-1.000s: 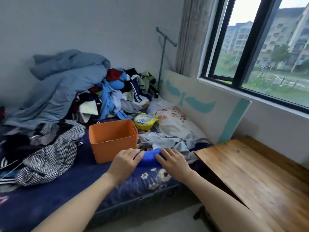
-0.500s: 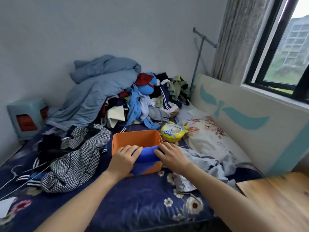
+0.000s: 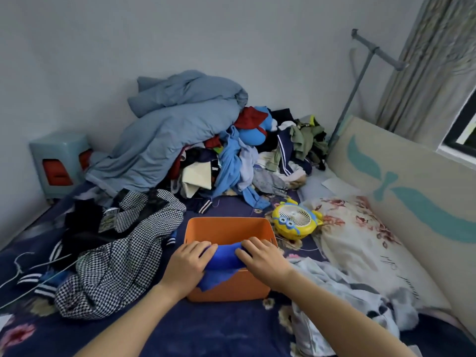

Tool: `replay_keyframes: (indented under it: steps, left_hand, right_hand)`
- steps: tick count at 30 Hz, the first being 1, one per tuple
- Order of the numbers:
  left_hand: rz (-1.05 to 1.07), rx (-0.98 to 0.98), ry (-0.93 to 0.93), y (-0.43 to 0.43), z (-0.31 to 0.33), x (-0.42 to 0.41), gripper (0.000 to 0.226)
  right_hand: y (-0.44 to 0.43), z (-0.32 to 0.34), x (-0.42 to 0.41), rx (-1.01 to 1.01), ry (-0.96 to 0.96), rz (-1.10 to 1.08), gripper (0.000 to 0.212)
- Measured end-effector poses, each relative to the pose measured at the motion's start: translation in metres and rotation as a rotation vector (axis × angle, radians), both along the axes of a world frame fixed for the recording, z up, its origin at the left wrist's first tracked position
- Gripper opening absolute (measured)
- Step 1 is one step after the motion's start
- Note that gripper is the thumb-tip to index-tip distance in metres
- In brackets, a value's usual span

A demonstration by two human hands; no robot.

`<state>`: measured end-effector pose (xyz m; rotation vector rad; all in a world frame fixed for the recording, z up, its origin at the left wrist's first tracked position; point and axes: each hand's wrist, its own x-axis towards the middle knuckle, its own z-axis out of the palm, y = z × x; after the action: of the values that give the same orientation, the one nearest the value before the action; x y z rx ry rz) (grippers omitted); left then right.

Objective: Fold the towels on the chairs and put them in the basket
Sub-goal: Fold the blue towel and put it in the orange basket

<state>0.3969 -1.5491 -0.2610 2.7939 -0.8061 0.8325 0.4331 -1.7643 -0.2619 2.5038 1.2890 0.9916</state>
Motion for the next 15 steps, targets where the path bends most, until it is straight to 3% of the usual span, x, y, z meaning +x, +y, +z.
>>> replay_keyframes:
  steps: [6,10,13,15]
  left_hand:
    - [-0.059,-0.002,0.049,0.048,-0.017,0.085,0.044]
    - [-0.124,0.006,0.086,0.076,-0.023,0.134,0.031]
    - [-0.161,0.059,0.181,0.089,-0.031,0.173,0.058]
    - [-0.173,0.094,0.210,0.085,-0.036,0.193,0.062]
  right_hand:
    - [0.049,-0.018,0.071,-0.034,0.139,-0.105,0.051]
    - [0.076,-0.018,0.107,-0.073,0.281,-0.213,0.040]
    - [0.087,-0.018,0.129,-0.082,0.344,-0.294,0.041]
    - [0.088,-0.019,0.139,-0.055,0.366,-0.346,0.040]
